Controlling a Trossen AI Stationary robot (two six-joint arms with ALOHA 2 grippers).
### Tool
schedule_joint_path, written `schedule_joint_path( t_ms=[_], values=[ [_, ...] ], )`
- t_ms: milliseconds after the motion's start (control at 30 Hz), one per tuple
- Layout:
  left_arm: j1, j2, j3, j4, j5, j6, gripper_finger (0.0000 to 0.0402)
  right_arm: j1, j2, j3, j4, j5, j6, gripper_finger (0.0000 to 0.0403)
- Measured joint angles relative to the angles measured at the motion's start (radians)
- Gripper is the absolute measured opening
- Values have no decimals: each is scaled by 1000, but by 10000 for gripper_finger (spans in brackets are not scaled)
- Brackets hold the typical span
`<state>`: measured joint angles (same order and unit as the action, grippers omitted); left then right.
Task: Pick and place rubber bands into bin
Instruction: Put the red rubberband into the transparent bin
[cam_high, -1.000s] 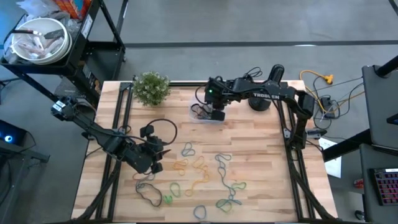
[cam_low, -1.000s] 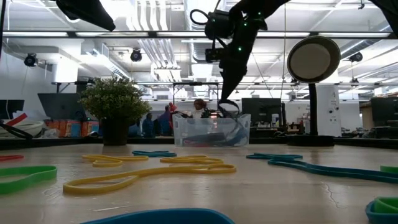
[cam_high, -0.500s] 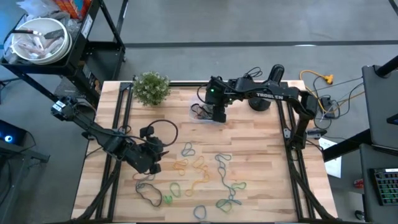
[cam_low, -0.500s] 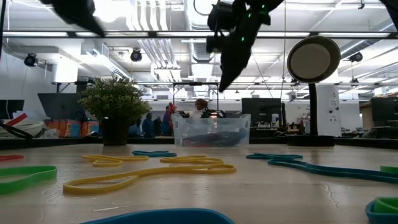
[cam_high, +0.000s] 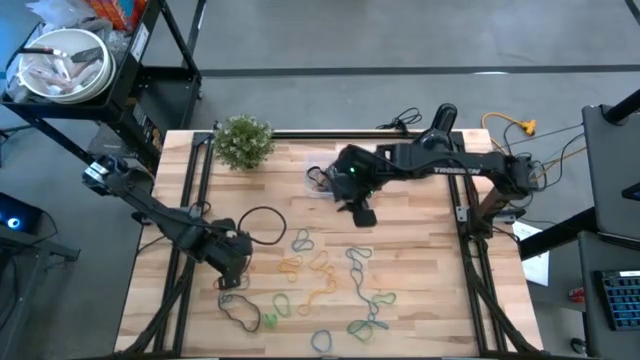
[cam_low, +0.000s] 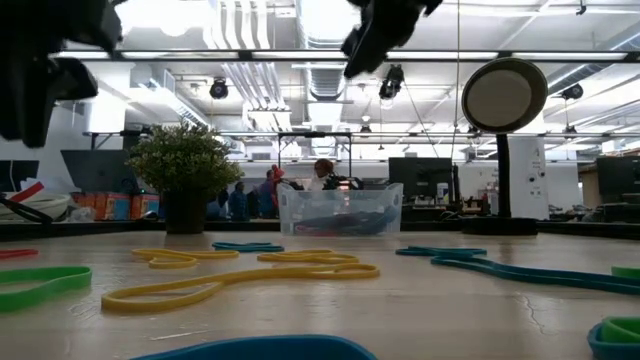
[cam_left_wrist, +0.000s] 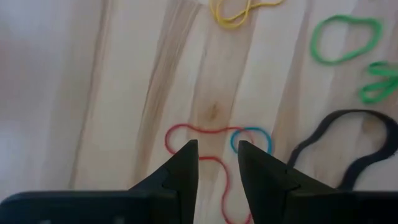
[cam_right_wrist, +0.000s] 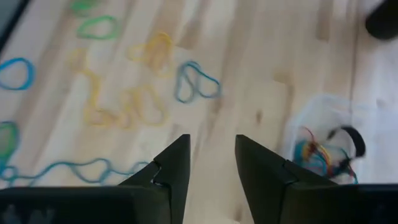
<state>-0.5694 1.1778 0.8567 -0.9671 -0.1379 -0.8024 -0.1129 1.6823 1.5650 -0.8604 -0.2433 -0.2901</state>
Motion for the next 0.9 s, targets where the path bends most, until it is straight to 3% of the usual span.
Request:
schedule_joint_path(
  t_ms=[500, 700, 900],
  values=[
    [0, 0, -181, 79, 0, 86, 98, 214, -88, -50, -3, -2, 152, 95],
    [0, 7, -256, 197, 7, 78, 98, 264, -108, -64, 2, 1, 228, 84],
    [5, 29, -291, 209, 16, 43, 98, 281, -111, -69, 4, 9, 270, 75]
  ],
)
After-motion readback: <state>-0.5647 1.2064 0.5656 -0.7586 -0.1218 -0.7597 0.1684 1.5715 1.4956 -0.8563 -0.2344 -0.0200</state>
